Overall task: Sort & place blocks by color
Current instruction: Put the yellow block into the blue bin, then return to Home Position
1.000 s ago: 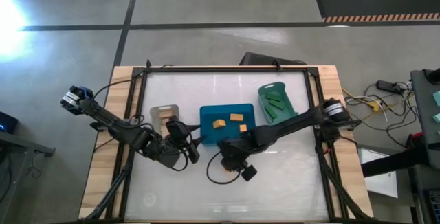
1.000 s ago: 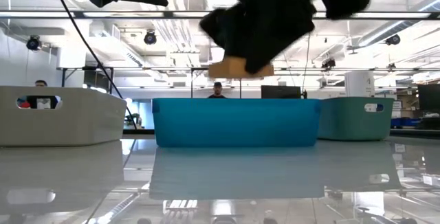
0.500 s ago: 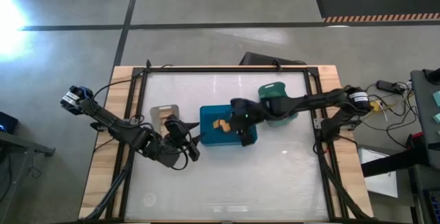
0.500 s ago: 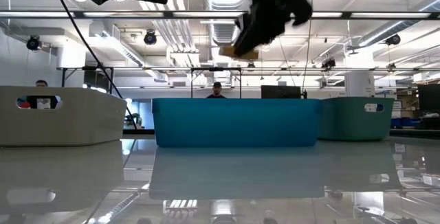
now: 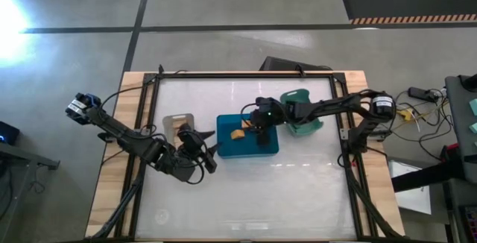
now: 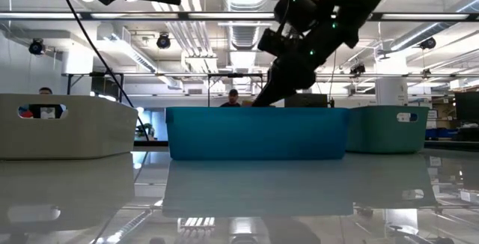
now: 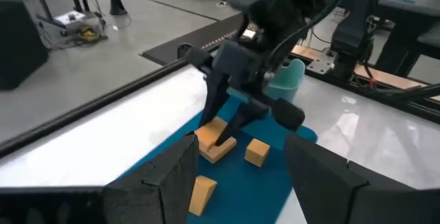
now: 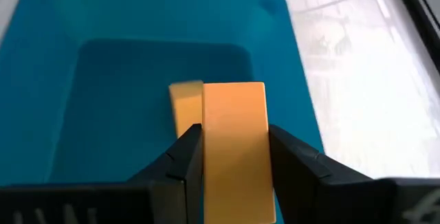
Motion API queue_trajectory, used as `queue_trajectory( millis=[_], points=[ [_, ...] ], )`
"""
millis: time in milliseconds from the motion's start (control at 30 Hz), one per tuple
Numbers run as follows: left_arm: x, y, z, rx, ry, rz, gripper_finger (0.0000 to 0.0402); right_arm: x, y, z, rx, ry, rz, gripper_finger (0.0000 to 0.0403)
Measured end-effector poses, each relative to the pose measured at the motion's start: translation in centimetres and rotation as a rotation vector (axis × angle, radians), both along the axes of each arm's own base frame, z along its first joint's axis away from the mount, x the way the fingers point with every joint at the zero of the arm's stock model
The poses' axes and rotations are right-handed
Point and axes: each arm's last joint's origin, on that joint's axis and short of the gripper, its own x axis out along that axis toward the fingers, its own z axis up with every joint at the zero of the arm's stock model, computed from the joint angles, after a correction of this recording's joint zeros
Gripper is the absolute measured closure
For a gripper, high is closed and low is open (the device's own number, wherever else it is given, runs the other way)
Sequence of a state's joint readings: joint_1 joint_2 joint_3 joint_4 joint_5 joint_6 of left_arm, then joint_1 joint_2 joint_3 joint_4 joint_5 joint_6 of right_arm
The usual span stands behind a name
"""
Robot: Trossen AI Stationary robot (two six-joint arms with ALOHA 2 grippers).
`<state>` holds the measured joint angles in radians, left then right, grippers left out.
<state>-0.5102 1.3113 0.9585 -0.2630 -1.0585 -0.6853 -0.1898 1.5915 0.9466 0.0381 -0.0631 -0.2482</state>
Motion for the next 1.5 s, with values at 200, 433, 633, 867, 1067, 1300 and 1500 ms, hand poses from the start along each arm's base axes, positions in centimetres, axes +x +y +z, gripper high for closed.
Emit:
queue_trajectory(
  millis=[200,433,633,867,1067,1300,1500],
  points=[
    [0.0,0.1,0.1,0.036,-0.001,0.03,0.0204,1.2,-0.2,-2.2,0.009,0.004,-0.01,0.0284],
    [0.0,0.1,0.0,0.038,0.0,0.031,0.0204,3.4,-0.7,-3.0,0.03,0.009,-0.047,0.022],
    [0.0,0.1,0.0,0.041,0.003,0.029,0.0204,3.9,-0.8,-2.5,0.029,0.035,-0.049,0.0195],
    [0.0,0.0,-0.1,0.051,0.02,0.012,0.0204,2.5,1.5,-1.4,0.044,0.045,0.017,0.0204],
    [-0.1,-0.3,-1.3,0.025,0.134,-0.172,0.0204,-0.3,5.8,0.0,0.026,-0.053,0.139,0.0213],
    [0.2,-1.7,-2.9,0.162,0.324,-0.756,0.0204,-4.9,7.8,1.3,0.025,-0.235,0.305,0.0213],
    [0.5,1.6,-2.0,0.398,0.32,-0.756,0.0223,-8.4,6.7,3.2,-0.009,-0.379,0.282,0.0213]
  ],
)
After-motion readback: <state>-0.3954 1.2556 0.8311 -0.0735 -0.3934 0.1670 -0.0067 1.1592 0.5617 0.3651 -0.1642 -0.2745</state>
